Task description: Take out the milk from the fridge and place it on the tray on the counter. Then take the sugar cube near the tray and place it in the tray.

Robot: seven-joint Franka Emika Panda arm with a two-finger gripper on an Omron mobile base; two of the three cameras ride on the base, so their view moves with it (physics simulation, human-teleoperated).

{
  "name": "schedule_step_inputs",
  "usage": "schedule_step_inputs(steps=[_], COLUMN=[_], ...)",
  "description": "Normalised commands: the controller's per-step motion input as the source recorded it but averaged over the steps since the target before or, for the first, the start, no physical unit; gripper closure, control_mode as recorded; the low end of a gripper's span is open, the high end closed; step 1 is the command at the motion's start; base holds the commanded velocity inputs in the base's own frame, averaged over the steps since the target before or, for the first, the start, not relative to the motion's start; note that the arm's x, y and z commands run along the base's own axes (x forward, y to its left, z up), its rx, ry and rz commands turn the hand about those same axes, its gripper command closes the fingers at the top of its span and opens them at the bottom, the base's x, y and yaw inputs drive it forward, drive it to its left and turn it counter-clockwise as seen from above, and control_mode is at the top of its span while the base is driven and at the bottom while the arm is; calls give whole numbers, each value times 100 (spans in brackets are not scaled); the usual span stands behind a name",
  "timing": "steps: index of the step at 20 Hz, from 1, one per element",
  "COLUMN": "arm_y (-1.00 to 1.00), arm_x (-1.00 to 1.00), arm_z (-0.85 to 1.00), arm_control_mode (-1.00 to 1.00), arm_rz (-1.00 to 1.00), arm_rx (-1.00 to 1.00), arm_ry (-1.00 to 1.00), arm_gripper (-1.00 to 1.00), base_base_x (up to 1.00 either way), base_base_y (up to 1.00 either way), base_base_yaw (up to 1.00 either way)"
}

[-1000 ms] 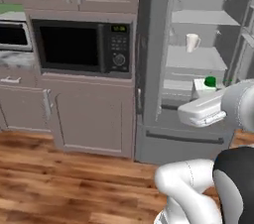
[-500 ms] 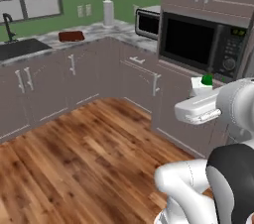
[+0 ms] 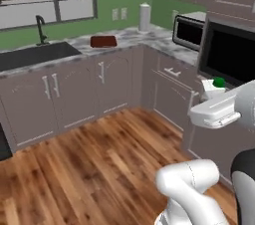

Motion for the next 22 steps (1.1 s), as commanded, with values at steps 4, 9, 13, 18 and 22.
schedule_step_inputs(steps=[4,9,13,18,22], arm_y=[0,0,0,0,0], arm_x=[0,0,0,0,0], arm_z=[0,0,0,0,0], arm_control_mode=[100,100,100,100,100], arm_rz=[0,0,0,0,0], arm_rx=[0,0,0,0,0], arm_ry=[0,0,0,0,0], arm_gripper=[100,100,100,100,100], base_base_x=[100,100,100,100,100], base_base_y=[86,59,-10,-28,-59], base_base_yaw=[0,-3,0,1,7])
